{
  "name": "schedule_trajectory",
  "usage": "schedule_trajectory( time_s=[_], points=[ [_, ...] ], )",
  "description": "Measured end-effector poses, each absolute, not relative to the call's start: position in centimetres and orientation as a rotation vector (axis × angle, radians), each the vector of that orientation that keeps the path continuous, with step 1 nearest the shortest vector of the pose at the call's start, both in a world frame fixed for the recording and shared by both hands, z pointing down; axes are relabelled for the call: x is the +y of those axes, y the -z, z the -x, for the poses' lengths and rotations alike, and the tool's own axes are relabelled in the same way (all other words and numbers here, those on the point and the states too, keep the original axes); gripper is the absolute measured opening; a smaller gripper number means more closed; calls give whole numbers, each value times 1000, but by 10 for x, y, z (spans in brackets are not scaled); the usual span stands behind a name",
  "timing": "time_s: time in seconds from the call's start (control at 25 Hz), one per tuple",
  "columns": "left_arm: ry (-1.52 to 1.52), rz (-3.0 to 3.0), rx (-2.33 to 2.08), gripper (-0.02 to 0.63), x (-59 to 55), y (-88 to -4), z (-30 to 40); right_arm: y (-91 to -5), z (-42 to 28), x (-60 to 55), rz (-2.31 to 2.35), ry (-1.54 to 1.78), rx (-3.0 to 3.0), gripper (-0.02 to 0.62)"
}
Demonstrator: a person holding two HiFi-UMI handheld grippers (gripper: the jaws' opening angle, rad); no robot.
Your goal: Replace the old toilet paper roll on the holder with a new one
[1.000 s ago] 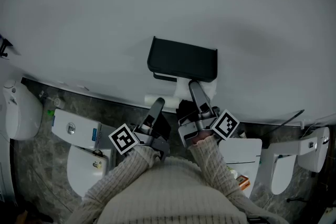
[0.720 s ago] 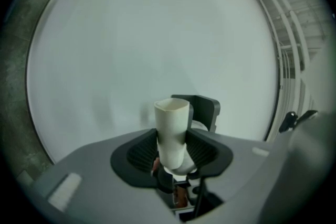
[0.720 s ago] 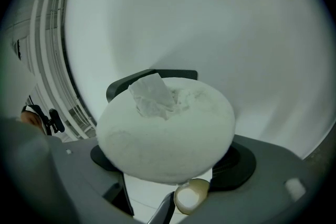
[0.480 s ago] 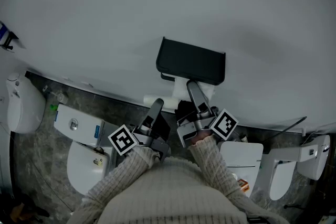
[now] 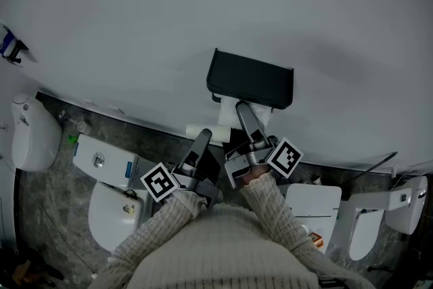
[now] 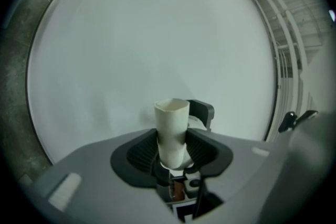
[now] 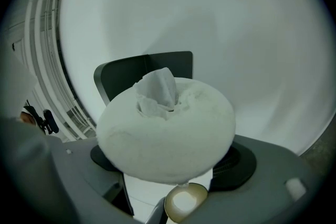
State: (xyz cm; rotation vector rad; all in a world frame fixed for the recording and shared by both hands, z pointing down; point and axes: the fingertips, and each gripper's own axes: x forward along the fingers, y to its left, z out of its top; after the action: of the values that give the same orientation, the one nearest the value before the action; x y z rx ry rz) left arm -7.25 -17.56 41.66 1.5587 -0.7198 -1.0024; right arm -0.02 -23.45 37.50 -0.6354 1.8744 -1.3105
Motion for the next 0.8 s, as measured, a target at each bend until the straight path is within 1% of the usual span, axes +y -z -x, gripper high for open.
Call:
schedule_trajectory(
  time_s=[0.36, 0.8],
  points=[
    [982, -1569, -692, 169, -169, -414, 68, -377, 1, -231, 607, 1348, 1839, 445],
    [953, -1581, -662, 169, -155, -412, 65, -385, -1, -197, 609, 1377, 1806, 442]
  ],
)
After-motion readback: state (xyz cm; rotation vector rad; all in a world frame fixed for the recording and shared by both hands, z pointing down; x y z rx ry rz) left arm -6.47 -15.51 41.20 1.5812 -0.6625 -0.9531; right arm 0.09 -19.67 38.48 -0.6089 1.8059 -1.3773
